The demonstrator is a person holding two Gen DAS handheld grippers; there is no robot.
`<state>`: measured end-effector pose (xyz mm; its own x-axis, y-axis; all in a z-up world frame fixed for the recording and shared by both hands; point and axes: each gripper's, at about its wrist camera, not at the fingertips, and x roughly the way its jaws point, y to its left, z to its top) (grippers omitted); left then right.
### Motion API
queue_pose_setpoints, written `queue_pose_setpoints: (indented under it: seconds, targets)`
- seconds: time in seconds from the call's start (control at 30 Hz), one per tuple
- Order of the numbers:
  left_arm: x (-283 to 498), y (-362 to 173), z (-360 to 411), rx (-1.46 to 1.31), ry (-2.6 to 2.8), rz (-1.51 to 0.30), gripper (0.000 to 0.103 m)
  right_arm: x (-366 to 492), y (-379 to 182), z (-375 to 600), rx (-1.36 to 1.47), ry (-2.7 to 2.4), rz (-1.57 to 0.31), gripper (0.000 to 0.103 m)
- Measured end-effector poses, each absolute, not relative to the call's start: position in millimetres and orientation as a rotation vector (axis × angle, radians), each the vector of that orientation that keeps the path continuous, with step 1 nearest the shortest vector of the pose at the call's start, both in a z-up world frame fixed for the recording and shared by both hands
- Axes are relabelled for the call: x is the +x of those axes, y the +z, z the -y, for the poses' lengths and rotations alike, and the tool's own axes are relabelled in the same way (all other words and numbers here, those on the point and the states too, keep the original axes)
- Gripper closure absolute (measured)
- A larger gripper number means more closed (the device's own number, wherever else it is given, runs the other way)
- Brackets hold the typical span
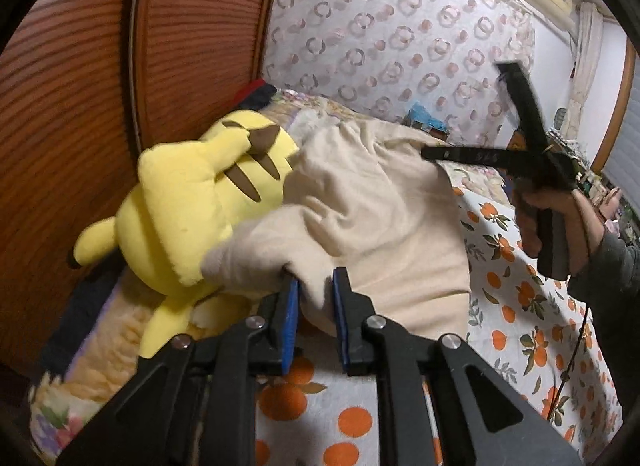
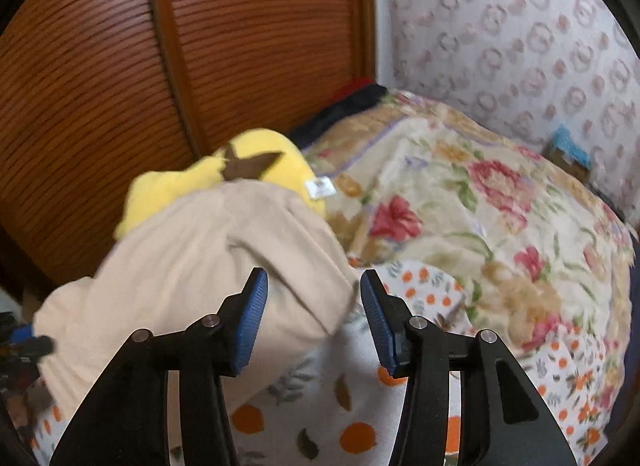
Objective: Fold small clothes
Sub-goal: 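Open both tools and release the shirt beside the plush toy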
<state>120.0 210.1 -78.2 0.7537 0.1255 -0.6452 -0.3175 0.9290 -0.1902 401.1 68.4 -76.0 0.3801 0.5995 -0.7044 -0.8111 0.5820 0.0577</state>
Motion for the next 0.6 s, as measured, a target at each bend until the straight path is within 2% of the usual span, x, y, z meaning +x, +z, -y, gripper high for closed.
queue_pose_setpoints:
  seconds: [0.13,0.2,0.23,0.43,0.6]
  targets:
    - [111,-61,-201,-0.245,0.257,-0.655,0.089,414,-82,-56,-0.264,0.832,-0.779,0.054]
    - [106,-51,-193,-0.205,0.250,-0.639,0.076,411,-74,-45,-0.247,0.825,-0.759,0.054]
    - [105,-49,-191,-0.197,0.248,-0.634,0.066,407,-69,-41,-0.245,0.825,-0.748,0.054]
    - [100,-28,-167,-0.155,0.188,-0.599,0.064,369,-33,0,-0.211,0.835,-0.672,0.054]
    - [95,-13,-140,-0.108,0.140,-0.563,0.058,320,-9,49,-0.190,0.830,-0.612,0.054]
